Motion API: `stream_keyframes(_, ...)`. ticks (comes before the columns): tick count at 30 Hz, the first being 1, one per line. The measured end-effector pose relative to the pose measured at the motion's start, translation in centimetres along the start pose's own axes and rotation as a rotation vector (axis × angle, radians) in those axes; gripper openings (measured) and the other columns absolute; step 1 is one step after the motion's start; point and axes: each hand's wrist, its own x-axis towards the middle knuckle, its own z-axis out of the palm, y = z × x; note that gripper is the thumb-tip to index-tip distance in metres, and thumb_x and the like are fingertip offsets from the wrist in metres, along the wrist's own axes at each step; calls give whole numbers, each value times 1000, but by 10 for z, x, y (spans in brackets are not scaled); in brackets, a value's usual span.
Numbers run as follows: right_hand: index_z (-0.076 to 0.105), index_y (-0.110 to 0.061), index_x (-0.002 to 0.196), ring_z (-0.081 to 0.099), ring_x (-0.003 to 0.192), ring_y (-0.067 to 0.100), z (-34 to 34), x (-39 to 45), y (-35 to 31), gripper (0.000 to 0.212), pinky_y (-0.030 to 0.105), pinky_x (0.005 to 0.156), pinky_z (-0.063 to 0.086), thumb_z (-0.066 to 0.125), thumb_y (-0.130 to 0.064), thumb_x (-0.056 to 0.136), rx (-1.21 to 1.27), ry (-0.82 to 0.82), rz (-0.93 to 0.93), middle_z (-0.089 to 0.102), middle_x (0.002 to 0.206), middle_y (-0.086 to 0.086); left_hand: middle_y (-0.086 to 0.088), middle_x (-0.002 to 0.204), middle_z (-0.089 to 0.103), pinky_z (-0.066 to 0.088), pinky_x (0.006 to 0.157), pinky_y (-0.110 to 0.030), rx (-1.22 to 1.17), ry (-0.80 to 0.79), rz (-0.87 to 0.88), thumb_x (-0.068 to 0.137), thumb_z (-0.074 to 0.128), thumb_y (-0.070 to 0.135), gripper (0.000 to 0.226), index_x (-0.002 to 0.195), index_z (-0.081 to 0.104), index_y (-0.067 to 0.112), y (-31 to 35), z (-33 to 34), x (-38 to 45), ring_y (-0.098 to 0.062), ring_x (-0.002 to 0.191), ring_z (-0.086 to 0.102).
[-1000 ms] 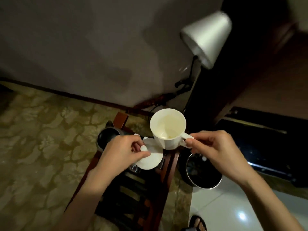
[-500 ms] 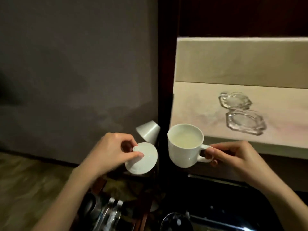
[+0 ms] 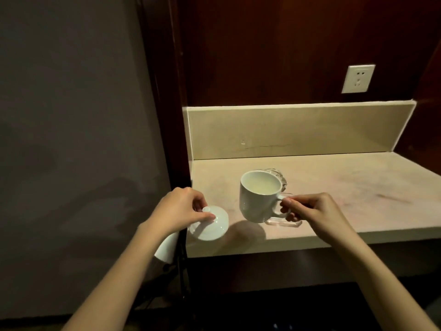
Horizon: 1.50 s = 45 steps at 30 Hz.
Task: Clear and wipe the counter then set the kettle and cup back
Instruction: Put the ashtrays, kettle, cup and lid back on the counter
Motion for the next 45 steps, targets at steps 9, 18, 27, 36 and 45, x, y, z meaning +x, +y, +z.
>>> stream_keyframes(9,78,-12,78,61,51,1,50,75,41,19,34,68,55,66,-22,88,-39,167,56,71,63,1,14,74,63,44,59,-20,0,-88,32,69,79,46,25,79,67,27,-15,42,78,-3,72,60)
stream_keyframes(18,75,-13,72,59,49,2,72,118,55,21,23,62,49,65,-19,89,-80,210,59,70,62,5,12,70,64,49,63,-29,-12,-65,52,66,79,48,29,77,69,23,-24,47,122,-7,72,61)
stream_keyframes(27,76,-9,76,58,48,-3,82,139,56,21,36,68,54,65,-22,89,-137,249,30,71,64,6,10,72,63,47,63,-28,-73,-13,41,70,76,43,27,81,68,19,-26,54,134,-10,72,61)
stream_keyframes(36,68,-10,105,66,61,-2,71,122,49,21,18,64,54,66,-23,88,-180,169,-12,67,85,-10,12,74,68,56,73,-33,-22,-58,10,72,75,49,32,91,69,24,-34,37,121,-3,66,64)
stream_keyframes(45,60,-16,116,60,88,8,71,72,24,35,22,72,47,69,-31,85,-479,-112,-142,62,109,-3,15,81,67,47,65,-24,190,-110,14,76,74,46,31,98,67,26,-35,5,56,-3,78,63)
